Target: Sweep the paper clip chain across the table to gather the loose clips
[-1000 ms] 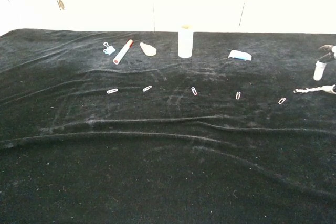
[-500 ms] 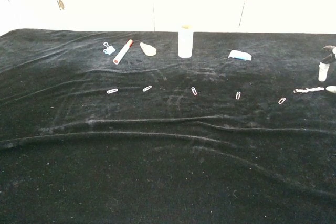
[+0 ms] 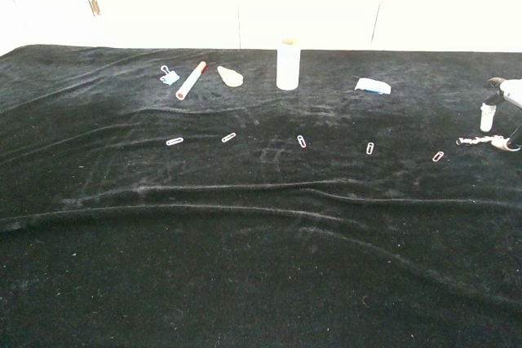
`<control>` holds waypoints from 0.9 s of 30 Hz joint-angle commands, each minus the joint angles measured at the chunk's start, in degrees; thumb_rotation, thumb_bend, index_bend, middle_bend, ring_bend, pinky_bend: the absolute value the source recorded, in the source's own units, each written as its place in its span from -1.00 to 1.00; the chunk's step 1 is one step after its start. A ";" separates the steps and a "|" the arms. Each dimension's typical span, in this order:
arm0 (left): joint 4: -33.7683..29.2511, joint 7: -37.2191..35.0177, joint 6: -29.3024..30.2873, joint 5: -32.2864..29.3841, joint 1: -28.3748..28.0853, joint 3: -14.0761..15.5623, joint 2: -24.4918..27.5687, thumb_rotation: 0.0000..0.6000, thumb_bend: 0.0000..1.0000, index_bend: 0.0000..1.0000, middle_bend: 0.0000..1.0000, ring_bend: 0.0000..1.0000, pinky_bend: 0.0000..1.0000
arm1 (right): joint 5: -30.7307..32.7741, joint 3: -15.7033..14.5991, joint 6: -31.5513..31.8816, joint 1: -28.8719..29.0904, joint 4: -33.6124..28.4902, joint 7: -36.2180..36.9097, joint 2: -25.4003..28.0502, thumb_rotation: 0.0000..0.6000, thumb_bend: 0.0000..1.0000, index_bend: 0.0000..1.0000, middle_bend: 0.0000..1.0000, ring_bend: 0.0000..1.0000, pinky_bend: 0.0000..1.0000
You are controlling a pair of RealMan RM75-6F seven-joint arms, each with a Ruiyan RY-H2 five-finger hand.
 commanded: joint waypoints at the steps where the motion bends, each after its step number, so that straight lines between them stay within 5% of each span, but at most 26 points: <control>1: 0.01 0.02 0.04 0.05 0.03 0.04 0.01 1.00 -0.23 -1.00 -0.79 -0.77 -0.86 | -0.81 -0.25 0.64 -0.20 0.88 0.25 -0.69 1.00 -0.27 -0.09 -0.95 -0.97 -1.00; 13: 0.88 -1.02 0.76 1.42 -0.07 0.23 -0.10 1.00 -0.21 -1.00 -0.79 -0.77 -0.86 | -1.82 -0.33 0.06 0.21 4.19 -0.74 -2.69 1.00 -0.27 -0.02 -0.90 -0.95 -1.00; 27: 2.07 -2.16 0.81 2.09 -0.46 0.31 -0.40 1.00 0.18 -1.00 -0.78 -0.76 -0.87 | -1.44 0.00 -3.21 0.95 6.39 -1.30 -3.51 1.00 -0.27 0.11 -0.86 -0.94 -1.00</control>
